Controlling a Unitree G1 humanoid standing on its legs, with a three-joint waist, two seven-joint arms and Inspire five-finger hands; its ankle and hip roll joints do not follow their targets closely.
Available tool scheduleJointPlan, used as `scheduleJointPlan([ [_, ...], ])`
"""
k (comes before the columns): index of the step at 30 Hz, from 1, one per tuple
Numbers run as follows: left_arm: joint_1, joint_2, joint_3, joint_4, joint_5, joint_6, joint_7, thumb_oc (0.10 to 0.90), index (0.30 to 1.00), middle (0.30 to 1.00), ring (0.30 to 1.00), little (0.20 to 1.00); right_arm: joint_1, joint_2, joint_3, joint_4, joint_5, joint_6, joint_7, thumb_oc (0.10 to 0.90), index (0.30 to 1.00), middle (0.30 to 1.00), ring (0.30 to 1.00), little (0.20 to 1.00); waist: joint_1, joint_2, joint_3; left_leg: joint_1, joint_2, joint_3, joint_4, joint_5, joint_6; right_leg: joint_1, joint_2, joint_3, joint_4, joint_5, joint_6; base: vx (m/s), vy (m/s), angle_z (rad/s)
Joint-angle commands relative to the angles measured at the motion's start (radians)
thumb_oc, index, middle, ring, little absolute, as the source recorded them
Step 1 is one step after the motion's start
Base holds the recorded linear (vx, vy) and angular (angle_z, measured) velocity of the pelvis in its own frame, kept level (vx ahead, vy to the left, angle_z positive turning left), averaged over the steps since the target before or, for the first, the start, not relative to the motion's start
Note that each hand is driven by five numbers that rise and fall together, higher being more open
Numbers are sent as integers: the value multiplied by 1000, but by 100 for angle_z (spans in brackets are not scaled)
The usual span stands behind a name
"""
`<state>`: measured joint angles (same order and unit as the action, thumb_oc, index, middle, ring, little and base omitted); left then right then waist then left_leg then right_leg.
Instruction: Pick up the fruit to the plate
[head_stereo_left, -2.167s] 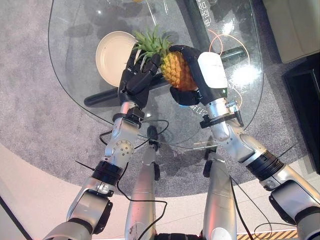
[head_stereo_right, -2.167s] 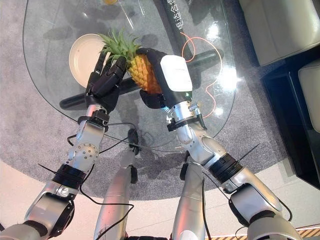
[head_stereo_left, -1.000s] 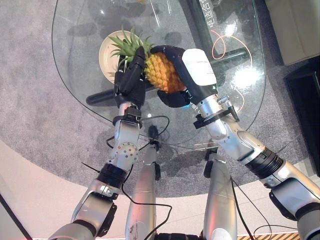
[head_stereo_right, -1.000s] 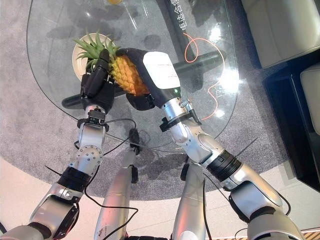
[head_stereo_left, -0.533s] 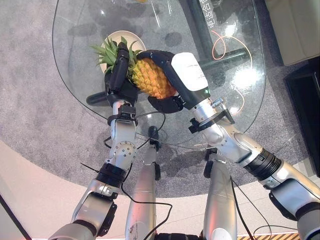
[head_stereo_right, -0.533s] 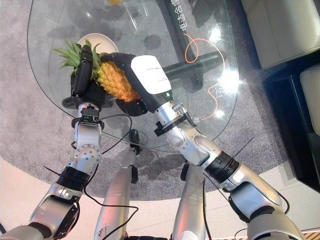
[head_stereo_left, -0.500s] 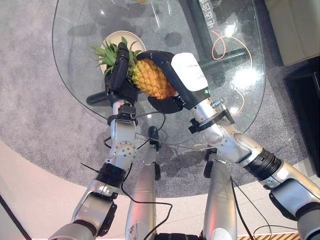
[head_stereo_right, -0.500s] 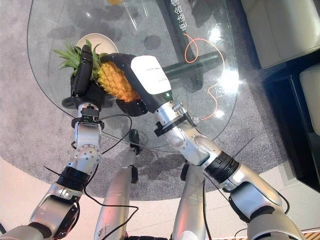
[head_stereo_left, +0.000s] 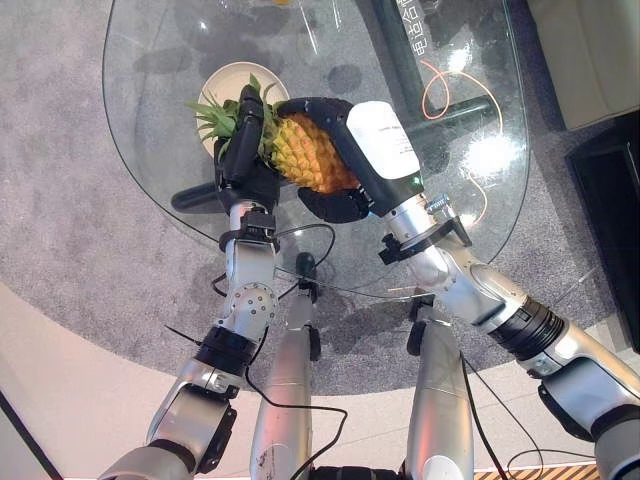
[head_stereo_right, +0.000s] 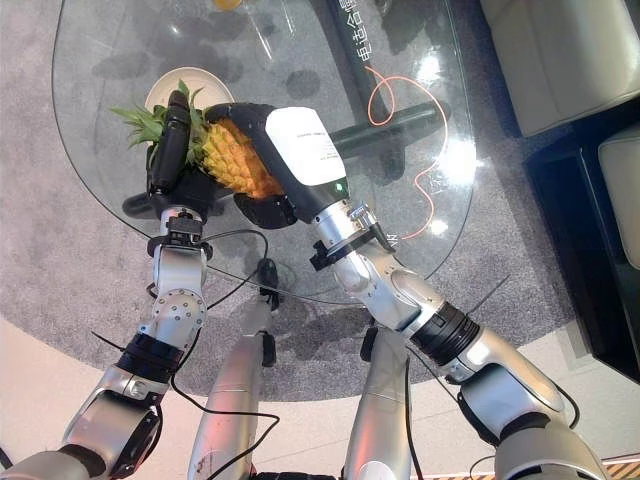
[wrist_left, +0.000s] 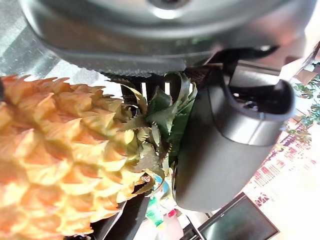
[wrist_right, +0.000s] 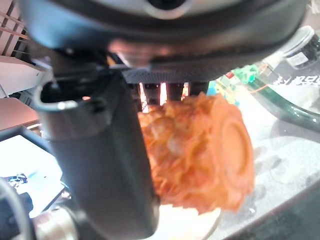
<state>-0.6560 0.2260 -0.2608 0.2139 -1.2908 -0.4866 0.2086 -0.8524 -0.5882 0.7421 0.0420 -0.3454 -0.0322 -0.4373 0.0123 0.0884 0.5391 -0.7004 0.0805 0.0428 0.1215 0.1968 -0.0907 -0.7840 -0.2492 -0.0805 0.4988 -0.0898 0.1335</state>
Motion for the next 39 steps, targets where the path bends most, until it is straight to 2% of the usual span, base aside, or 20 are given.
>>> scheduleJointPlan([
  [1, -131, -10, -28, -186, 120, -71, -59, 100, 300, 300, 300, 200, -126, 62, -22, -129, -6, -94, -47, 800, 900, 900, 900, 900, 11, -9, -19, 15, -82, 14, 78, -124, 26, 76, 39, -88, -222, 125, -11, 0, 0, 0],
  [16, -125, -15, 4, -176, 224, -144, 70, 100, 300, 300, 300, 200, -112, 74, -42, -134, -28, -107, -59, 800, 900, 900, 900, 900, 11, -7, -19, 19, -82, 13, 64, -117, 24, 77, 45, -87, -227, 124, -12, 0, 0, 0],
  [26, -136, 2, 65, -137, 386, -238, 277, 100, 300, 300, 300, 200, -102, 63, -61, -115, -22, -110, -80, 800, 900, 900, 900, 900, 12, -8, -19, 38, -78, 11, 46, -112, 19, 94, 45, -89, -231, 117, -12, 0, 0, 0],
  [36, -163, 4, 106, -113, 498, -283, 414, 100, 300, 300, 300, 200, -107, 58, -73, -87, -18, -105, -107, 800, 900, 900, 900, 900, 11, -12, -19, 43, -71, 14, 32, -101, 14, 98, 49, -95, -240, 121, -13, -6, -4, 0],
  [39, -164, 0, 120, -107, 561, -294, 499, 100, 300, 300, 300, 200, -96, 62, -83, -71, -20, -115, -120, 800, 900, 900, 900, 900, 8, -15, -19, 58, -69, 13, 22, -107, 13, 113, 51, -92, -244, 112, -12, -7, -27, -1],
])
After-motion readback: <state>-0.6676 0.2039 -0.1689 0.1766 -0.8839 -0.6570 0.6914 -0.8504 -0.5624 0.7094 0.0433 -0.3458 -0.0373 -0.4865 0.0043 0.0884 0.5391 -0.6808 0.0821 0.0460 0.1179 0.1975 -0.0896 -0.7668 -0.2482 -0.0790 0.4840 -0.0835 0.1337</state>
